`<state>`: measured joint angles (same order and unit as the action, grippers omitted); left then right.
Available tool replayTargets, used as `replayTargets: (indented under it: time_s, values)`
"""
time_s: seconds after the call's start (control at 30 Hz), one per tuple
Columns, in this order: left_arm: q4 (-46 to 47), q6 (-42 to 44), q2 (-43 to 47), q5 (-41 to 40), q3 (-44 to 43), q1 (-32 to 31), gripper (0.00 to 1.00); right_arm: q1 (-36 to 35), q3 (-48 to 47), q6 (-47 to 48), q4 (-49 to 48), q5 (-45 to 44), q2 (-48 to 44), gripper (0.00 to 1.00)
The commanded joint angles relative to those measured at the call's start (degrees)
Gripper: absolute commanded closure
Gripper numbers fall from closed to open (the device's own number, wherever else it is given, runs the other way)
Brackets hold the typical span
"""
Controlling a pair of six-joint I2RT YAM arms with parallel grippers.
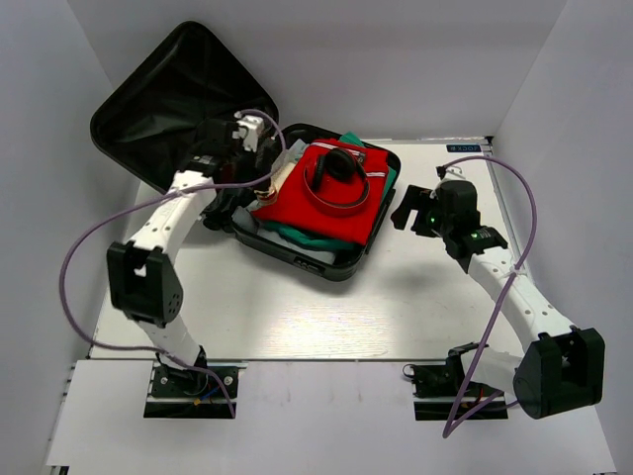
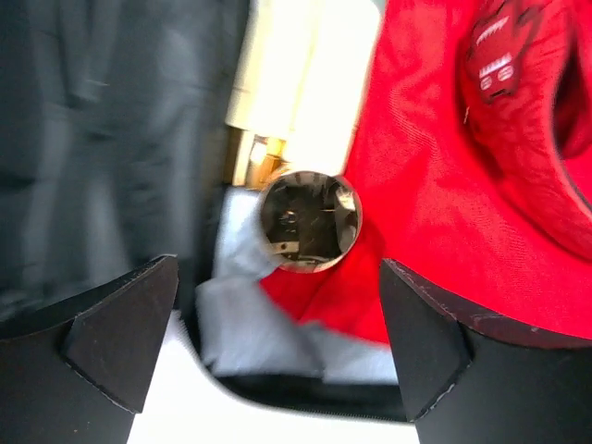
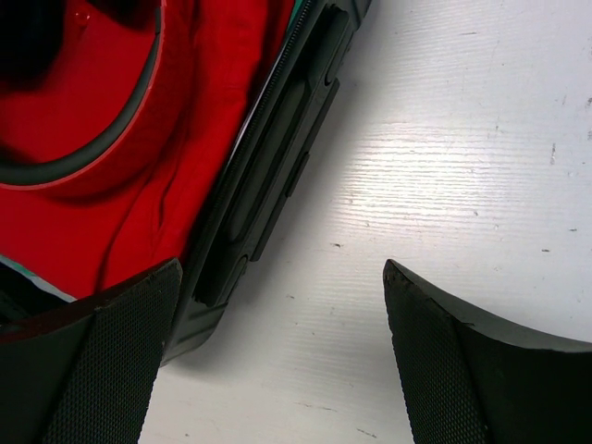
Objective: Pack the luggage
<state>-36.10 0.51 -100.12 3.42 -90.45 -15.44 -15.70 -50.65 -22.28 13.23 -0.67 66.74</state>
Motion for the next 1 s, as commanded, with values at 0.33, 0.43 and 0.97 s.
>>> replayTargets:
  time_s: [0.33, 0.43, 0.97]
  values:
    - [-8.46, -10.94, 18.73, -19.58, 3.01, 28.93, 0.00, 0.06, -1.37, -0.13, -5.33, 3.74, 1.37, 0.10]
    - [-8.82, -14.38, 17.33, -19.94, 1.25, 34.84, 0.00, 0.15, -2.16, -0.13, -4.97, 4.44, 2.69, 0.10]
    - [6.30, -15.55, 21.36, 0.54, 7.84, 37.85, 0.00, 0.06, -4.10, -2.41, -7.60, 5.32, 6.83, 0.10]
